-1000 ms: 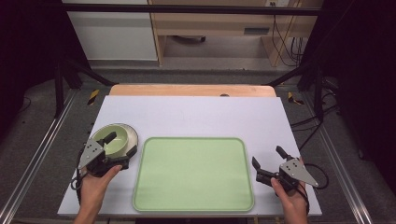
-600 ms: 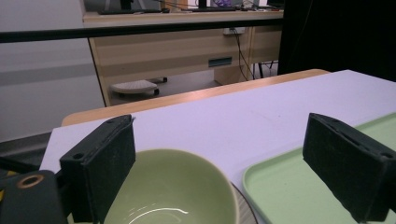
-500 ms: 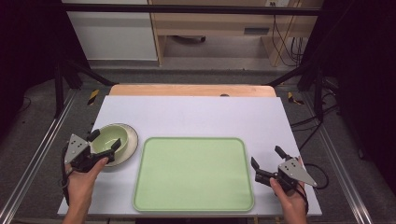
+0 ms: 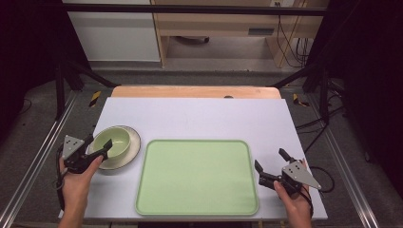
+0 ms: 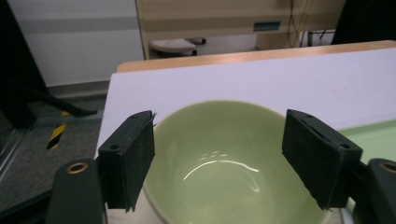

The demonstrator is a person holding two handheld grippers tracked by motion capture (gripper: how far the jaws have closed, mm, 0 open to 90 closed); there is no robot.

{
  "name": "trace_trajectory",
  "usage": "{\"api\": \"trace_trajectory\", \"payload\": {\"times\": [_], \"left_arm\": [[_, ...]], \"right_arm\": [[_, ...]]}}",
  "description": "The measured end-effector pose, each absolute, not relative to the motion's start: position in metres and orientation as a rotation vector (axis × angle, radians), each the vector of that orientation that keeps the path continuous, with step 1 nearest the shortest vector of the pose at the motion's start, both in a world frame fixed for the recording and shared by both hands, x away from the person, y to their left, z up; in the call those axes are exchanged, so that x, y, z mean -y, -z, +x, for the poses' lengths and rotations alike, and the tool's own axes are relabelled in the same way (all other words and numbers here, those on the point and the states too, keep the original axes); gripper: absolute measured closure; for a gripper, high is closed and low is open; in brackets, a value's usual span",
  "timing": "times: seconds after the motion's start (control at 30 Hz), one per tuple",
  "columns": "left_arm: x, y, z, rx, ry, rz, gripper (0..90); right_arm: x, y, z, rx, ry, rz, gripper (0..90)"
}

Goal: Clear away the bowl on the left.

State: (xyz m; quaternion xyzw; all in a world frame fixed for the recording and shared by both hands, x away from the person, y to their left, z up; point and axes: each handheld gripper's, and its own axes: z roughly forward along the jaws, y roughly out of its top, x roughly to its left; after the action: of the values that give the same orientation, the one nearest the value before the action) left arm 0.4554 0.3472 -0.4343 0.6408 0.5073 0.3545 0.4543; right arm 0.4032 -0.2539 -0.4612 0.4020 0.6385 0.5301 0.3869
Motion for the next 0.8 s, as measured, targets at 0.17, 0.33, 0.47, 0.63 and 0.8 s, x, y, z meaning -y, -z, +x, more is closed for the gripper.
{"api": "trace_trajectory", "payload": {"times": [0.17, 0.33, 0.47, 0.63, 0.8], "left_arm": [[-0.353, 0.439, 0.458, -1.348, -0.898, 1.582, 34.9], [-0.355, 0.441, 0.460, -1.394, -0.901, 1.600, 41.2], [-0.357, 0.445, 0.465, -1.433, -0.882, 1.597, 44.3], [-0.357, 0.447, 0.469, -1.469, -0.861, 1.619, 52.4], [-0.359, 0.449, 0.470, -1.497, -0.834, 1.625, 56.1]], "right_arm": [[0.253, 0.461, 0.403, -1.629, -1.348, 1.027, 5.5], [0.253, 0.461, 0.403, -1.633, -1.348, 1.026, 5.5], [0.253, 0.462, 0.403, -1.636, -1.347, 1.026, 5.5], [0.252, 0.462, 0.403, -1.636, -1.347, 1.027, 5.5], [0.253, 0.462, 0.404, -1.634, -1.349, 1.026, 5.5]]}}
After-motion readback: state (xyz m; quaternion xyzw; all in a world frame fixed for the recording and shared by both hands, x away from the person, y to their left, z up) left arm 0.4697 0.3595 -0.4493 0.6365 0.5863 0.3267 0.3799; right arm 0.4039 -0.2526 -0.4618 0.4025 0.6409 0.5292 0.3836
